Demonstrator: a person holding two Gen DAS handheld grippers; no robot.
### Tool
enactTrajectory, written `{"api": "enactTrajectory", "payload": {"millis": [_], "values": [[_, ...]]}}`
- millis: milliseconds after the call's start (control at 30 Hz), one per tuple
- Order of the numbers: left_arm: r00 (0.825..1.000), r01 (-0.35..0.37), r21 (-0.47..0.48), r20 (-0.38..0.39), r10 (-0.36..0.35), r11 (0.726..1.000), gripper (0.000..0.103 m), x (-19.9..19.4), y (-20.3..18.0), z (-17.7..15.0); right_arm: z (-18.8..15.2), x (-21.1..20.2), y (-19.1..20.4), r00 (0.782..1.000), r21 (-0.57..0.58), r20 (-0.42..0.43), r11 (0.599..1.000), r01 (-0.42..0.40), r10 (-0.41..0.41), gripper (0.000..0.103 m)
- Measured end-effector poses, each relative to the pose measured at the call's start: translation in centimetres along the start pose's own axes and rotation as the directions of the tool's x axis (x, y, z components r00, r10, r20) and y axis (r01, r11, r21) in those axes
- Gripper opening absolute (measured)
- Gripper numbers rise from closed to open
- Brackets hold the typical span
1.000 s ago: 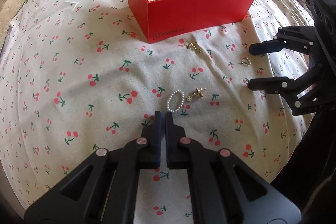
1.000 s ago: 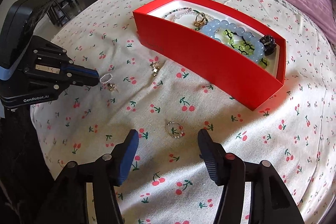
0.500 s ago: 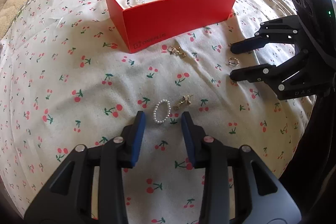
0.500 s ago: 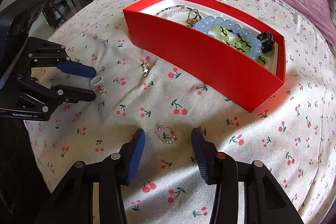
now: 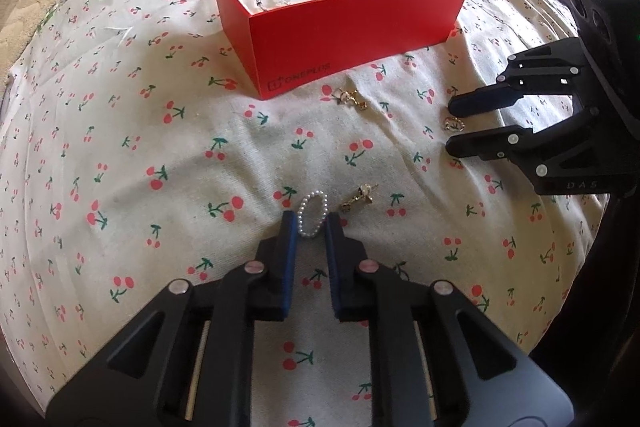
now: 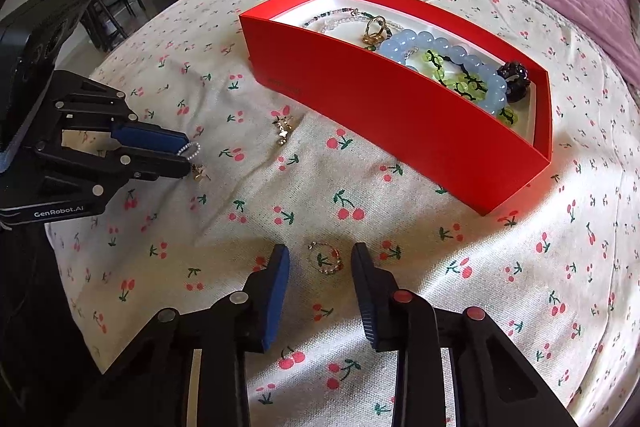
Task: Organize jewelry
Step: 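Carry the pearl ring and silver ring to the red box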
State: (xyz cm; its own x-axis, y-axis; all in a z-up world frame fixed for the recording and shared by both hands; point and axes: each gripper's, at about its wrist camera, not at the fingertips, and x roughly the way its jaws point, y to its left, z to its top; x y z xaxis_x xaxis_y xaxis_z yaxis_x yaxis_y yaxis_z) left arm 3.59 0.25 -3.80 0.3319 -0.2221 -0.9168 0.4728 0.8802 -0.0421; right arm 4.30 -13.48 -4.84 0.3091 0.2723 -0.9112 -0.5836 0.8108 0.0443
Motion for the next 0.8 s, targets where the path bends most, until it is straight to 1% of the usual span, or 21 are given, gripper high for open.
{"api": "enactTrajectory", "payload": {"millis": [133,200,333,500,633,800], "values": [[1.0,-0.013,-0.013,0.0,0.013,1.0,0.007,-0.1,0.1,-0.1,0.1,0.0,0.3,1.0,-0.004,0.0,1.0,-0.001,0.001,0.023],[1.0,-0.019,-0.024,0.002,0.019,1.0,0.006,-0.1,0.2,-0.1,0.2,0.1,0.6,1.0,-0.002,0.002,1.0,0.0,0.0,0.017],[1.0,-0.025,-0.032,0.011,0.025,0.999,0.006,-0.4,0.0,-0.2,0.5,0.0,1.0,1.0,-0.003,0.003,1.0,0.006,-0.006,0.016],[0.999,-0.021,-0.045,0.024,0.022,0.999,0.006,-0.7,0.2,0.1,0.4,-0.5,1.1,1.0,-0.013,0.011,1.0,0.011,-0.011,0.012],[0.999,-0.019,-0.058,0.036,0.021,0.998,0.006,-1.1,0.3,0.5,0.4,-1.0,0.8,1.0,-0.01,0.013,1.0,0.001,-0.001,0.012],[0.999,-0.016,-0.067,0.046,0.019,0.998,0.006,-1.6,0.3,0.7,0.5,-2.7,-1.2,0.998,0.055,0.057,0.998,-0.034,0.03,0.015]]}}
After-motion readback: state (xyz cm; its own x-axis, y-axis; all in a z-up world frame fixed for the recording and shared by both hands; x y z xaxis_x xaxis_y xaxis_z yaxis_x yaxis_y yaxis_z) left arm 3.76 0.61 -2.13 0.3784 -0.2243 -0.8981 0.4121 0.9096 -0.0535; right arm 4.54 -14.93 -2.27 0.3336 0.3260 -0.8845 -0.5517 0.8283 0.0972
